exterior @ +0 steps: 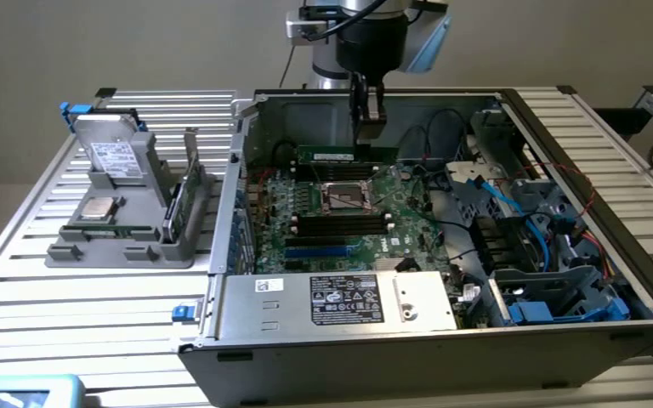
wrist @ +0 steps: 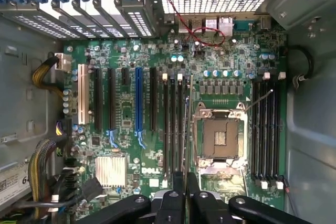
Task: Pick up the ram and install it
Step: 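Insert the ram into the slot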
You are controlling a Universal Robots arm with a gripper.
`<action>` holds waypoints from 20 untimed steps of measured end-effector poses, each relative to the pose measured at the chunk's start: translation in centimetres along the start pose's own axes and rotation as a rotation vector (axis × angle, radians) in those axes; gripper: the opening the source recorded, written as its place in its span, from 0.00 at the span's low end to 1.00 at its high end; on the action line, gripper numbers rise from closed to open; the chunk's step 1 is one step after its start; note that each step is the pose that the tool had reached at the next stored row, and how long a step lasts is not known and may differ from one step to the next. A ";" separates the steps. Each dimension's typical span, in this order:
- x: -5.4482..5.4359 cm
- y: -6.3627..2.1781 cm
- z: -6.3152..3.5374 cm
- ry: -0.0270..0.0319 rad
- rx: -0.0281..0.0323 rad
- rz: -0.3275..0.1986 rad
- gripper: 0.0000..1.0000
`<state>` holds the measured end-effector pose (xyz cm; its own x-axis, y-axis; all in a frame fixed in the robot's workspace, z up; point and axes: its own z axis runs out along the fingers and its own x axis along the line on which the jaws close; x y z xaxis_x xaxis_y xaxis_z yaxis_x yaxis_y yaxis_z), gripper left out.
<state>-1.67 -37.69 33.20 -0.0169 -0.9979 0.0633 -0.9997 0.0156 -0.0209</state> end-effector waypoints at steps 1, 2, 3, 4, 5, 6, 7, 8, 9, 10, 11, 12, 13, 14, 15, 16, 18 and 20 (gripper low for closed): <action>0.0 0.05 0.19 -0.0016 0.0002 0.000 0.13; 0.0 0.10 0.36 -0.0031 0.0005 0.000 0.13; 0.0 0.15 0.51 -0.0043 0.0011 0.000 0.13; 0.0 0.21 0.64 -0.0054 0.0025 0.000 0.13; 0.0 0.26 0.75 -0.0065 0.0046 -0.001 0.13; 0.0 0.29 0.87 -0.0074 0.0065 -0.002 0.13; 0.0 0.31 0.98 -0.0079 0.0084 -0.003 0.13; 0.0 0.32 1.07 -0.0081 0.0101 -0.005 0.13; -0.1 0.32 1.16 -0.0084 0.0109 -0.006 0.13; -0.1 0.32 1.22 -0.0084 0.0111 -0.008 0.13; -0.1 0.32 1.25 -0.0083 0.0112 -0.010 0.13; -0.1 0.33 1.26 -0.0079 0.0113 -0.011 0.13; -0.1 0.33 1.28 -0.0080 0.0113 -0.012 0.13; -0.1 0.34 1.32 -0.0084 0.0119 -0.015 0.13; -0.1 0.36 1.35 -0.0083 0.0131 -0.017 0.13; -0.1 0.35 1.39 -0.0086 0.0138 -0.019 0.13; 0.0 0.38 1.50 -0.0085 0.0165 -0.019 0.13; 0.1 0.37 1.59 -0.0084 0.0171 -0.020 0.13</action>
<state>-2.01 -37.90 31.61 0.0032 -0.9985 0.0554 -0.9993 -0.0053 -0.0368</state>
